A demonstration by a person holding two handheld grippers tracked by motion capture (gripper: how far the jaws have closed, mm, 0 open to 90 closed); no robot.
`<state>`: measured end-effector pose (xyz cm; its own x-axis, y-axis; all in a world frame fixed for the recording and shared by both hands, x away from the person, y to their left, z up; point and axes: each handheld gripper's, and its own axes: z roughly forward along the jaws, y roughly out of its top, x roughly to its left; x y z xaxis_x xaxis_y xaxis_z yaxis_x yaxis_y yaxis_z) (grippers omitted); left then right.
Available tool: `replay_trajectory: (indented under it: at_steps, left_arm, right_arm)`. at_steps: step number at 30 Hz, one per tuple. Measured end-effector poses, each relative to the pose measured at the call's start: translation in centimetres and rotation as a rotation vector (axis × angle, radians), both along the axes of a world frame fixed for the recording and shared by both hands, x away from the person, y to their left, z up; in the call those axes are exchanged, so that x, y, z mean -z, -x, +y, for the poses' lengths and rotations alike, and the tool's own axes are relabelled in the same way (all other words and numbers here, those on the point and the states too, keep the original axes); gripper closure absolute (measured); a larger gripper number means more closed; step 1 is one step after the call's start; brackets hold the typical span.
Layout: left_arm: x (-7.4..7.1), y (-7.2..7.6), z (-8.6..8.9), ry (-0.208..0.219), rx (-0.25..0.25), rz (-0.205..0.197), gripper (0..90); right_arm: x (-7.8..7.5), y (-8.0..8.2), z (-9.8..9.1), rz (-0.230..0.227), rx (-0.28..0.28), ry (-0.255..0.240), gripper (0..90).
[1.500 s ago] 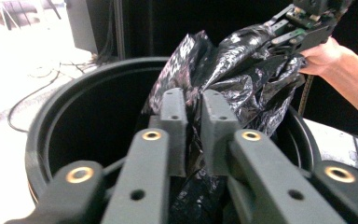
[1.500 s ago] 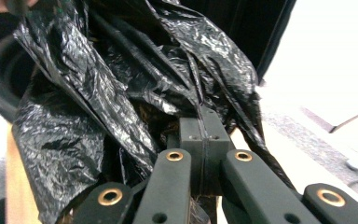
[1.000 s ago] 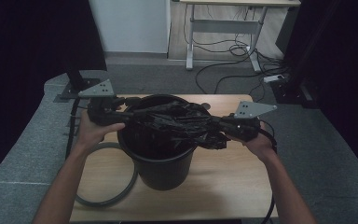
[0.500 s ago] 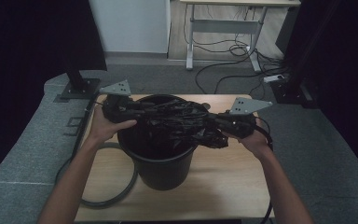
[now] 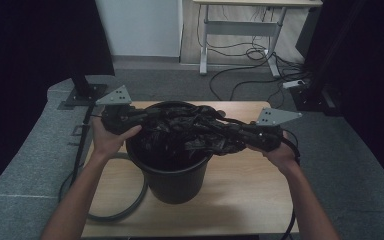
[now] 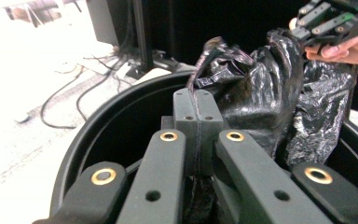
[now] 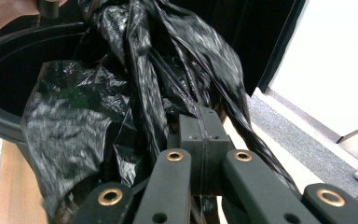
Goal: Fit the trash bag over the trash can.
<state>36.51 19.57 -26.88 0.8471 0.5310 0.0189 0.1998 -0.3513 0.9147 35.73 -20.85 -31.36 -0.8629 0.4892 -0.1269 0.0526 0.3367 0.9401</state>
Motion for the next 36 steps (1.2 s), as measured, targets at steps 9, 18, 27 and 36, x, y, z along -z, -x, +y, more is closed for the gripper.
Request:
replay_trajectory:
  at_steps: [9, 18, 27, 36]
  left_arm:
    - [-0.8, 1.9, 1.4, 0.031, -0.023, -0.039, 90.0]
    - [-0.3, 2.1, 2.1, 0.034, -0.010, 0.000, 90.0]
    - [0.2, 1.7, 2.1, 0.033, 0.002, 0.029, 90.0]
    - [0.9, 2.2, 2.0, 0.023, 0.021, 0.047, 90.0]
  right_arm:
    - [-0.6, 0.6, -0.9, -0.007, -0.029, -0.011, 89.6]
    - [-0.7, 1.1, -0.4, 0.001, -0.062, 0.008, 89.4]
    - [-0.4, 0.9, -0.5, 0.012, -0.042, -0.013, 86.0]
    - [0.1, 1.4, -1.0, 0.038, -0.062, -0.048, 73.3]
